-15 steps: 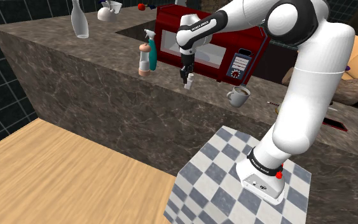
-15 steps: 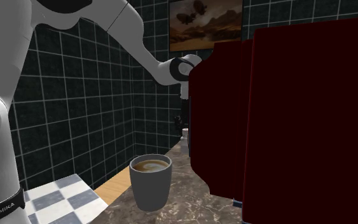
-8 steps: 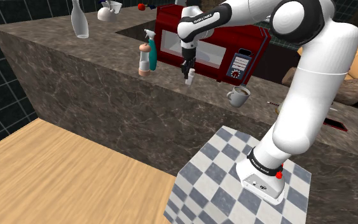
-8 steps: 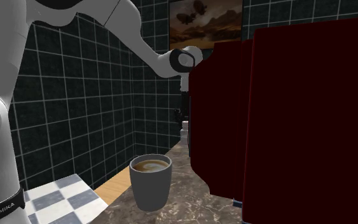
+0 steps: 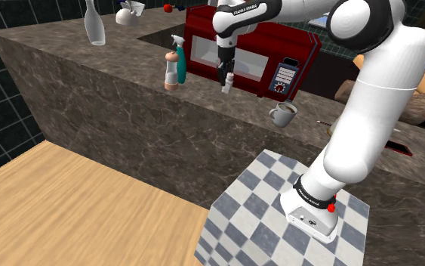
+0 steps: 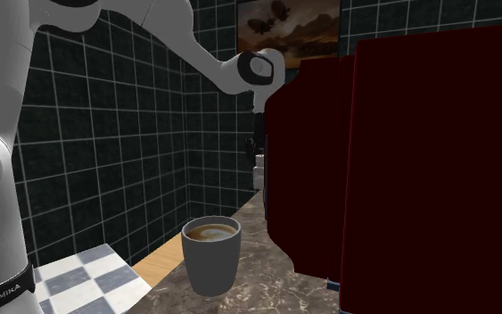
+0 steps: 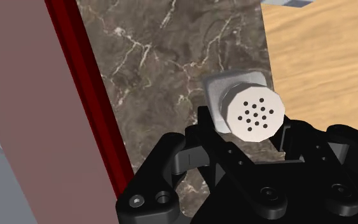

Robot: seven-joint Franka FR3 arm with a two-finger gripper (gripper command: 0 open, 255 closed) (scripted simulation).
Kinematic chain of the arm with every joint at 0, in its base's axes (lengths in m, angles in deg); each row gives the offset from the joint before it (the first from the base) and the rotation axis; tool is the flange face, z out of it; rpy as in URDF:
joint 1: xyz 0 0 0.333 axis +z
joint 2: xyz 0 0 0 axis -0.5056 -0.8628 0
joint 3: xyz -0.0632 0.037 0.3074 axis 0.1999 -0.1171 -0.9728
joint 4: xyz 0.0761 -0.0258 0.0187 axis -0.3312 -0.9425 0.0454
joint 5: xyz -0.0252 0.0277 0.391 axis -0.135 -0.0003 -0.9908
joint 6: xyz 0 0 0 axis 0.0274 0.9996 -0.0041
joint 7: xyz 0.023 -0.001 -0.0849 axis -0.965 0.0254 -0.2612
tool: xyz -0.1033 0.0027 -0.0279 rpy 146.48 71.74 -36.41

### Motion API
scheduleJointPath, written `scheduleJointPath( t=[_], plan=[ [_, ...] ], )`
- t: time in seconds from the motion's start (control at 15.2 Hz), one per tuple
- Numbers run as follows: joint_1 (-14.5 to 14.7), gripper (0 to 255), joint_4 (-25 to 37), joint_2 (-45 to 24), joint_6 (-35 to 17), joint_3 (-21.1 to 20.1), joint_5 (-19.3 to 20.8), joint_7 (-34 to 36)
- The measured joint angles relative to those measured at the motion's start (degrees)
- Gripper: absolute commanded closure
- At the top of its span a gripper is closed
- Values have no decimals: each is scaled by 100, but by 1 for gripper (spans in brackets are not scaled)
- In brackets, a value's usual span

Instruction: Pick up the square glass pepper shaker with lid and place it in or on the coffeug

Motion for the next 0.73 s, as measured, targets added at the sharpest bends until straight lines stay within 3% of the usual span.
scheduleJointPath(
  t=[0.73],
  plan=[
    [14, 255, 606, 199, 802, 6, 23, -43]
  ],
)
